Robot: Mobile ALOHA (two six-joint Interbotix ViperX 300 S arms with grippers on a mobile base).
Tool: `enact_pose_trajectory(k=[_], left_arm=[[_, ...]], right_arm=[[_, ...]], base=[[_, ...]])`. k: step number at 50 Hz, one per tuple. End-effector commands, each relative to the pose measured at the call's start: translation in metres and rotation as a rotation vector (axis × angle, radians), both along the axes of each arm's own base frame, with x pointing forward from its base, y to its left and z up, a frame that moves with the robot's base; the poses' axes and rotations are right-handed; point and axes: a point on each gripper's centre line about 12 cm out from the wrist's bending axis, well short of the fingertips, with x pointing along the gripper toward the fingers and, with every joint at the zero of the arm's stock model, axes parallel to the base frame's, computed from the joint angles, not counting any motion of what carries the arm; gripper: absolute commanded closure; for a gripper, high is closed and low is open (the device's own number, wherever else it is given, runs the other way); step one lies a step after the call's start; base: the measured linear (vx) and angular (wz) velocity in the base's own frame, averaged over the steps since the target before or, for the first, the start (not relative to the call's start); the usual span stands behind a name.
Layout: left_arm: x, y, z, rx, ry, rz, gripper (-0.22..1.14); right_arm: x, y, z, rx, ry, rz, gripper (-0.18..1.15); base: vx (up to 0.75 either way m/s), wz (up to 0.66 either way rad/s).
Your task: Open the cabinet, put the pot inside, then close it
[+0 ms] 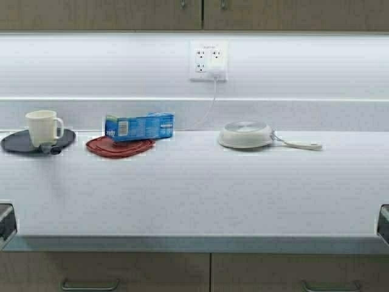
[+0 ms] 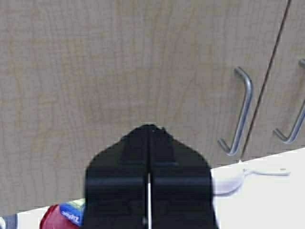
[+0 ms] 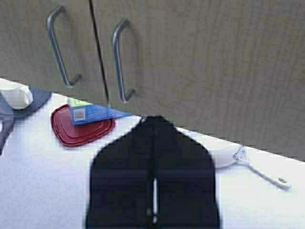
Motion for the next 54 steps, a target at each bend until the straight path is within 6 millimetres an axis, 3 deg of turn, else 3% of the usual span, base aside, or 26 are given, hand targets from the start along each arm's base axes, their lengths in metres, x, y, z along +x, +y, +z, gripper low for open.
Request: enact_pose_trajectory(k=[1,54], left_arm=[[-0.0015,-0.0005,0.0055,-0.008,-0.018,-0.003,0.87],[-0.0021,-0.0003,-0.0009,-0.004,-0.003,-0.002,0.87]], right_arm=[[-0.0029,-0.0002,0.0070,0.008,-0.018,0.004,0.90],[-0.0049,-0.0013,0.0052,0.001,-0.016,0.003,0.90]], base=[[0.00,0.00],[0.00,0.00]])
